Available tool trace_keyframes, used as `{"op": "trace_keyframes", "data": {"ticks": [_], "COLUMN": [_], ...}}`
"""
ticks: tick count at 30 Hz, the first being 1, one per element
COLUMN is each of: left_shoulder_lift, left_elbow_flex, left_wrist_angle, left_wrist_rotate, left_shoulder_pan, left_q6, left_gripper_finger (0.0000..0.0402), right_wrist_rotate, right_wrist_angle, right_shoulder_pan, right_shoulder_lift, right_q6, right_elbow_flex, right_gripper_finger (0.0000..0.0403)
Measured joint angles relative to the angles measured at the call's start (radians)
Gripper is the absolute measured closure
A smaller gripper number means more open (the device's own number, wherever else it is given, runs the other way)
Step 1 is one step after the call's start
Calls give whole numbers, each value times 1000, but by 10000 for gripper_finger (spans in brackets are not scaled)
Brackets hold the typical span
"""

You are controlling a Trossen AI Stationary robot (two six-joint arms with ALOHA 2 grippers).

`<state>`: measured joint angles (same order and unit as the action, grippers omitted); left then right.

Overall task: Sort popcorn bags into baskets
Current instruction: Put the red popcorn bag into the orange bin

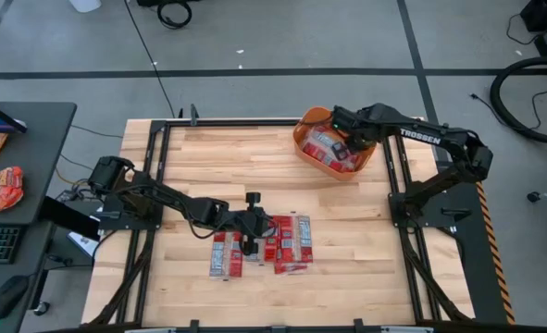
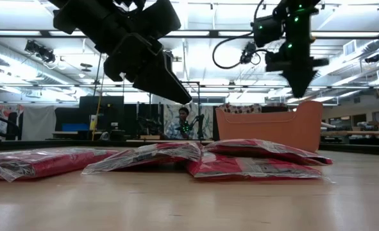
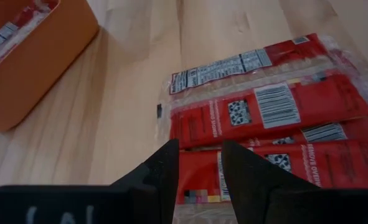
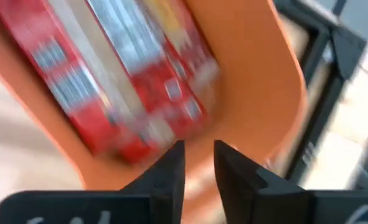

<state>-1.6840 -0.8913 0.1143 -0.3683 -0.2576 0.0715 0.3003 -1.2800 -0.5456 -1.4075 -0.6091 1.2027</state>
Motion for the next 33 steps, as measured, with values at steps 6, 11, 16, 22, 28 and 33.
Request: {"op": "trace_keyframes", "data": {"ticks": [6, 11, 16, 22, 28, 33], "left_shoulder_lift": [0, 0, -5, -62, -104, -104], "left_elbow_flex": [0, 0, 0, 2, 2, 2], "left_wrist_angle": [0, -8, -41, 40, 123, 139], "left_wrist_rotate": [-1, 0, 49, 156, 156, 156], "left_shoulder_pan": [7, 8, 8, 6, 7, 16], "left_q6": [1, 2, -7, 47, 79, 82], "left_gripper_finger": [276, 276, 276, 276, 276, 276], "right_wrist_rotate": [-4, 32, 44, 39, 63, 50], "right_wrist_angle": [-108, 58, 332, 619, 788, 805], "right_shoulder_pan": [117, 340, 601, 838, 971, 1007], "right_shoulder_lift": [19, 36, 36, 36, -10, -150], "right_q6": [12, 31, 160, 276, 238, 264], "right_elbow_flex": [34, 17, -70, -186, -283, -245], "right_gripper_finger": [296, 297, 297, 298, 287, 251]}}
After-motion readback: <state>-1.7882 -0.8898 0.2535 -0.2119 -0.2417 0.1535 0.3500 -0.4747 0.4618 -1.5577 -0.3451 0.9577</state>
